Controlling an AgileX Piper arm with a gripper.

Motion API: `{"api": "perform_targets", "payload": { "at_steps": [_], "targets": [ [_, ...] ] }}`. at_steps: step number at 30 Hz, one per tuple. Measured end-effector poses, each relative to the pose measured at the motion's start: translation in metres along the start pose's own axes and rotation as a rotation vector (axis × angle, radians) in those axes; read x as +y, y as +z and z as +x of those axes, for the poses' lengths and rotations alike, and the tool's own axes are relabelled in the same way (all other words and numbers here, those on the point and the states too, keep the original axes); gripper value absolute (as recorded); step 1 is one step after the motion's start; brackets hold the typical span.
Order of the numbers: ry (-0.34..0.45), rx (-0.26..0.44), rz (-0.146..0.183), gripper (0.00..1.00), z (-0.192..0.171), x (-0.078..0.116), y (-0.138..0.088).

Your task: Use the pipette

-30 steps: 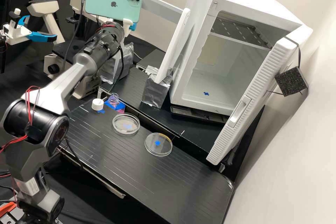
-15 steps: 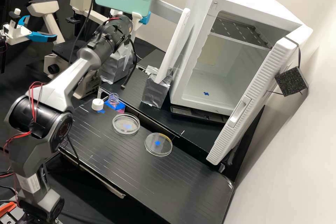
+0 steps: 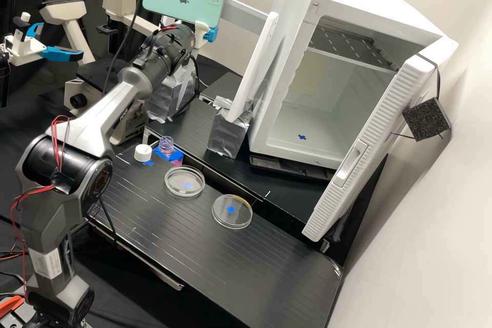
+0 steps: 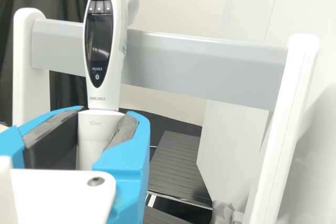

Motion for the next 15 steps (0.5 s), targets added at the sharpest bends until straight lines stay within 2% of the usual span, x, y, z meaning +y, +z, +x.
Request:
{"api": "perform_targets", "payload": {
  "at_steps": [6,8,15],
  "targets": [
    [-0.008,-0.016,0.010,0.00,0.006,-0.003,0.004],
    [-0.013,-0.029,0.001,0.00,0.009,-0.005,0.007],
    [-0.017,-0.038,0.014,0.00,0.013,-0.007,0.009]
  ]
}}
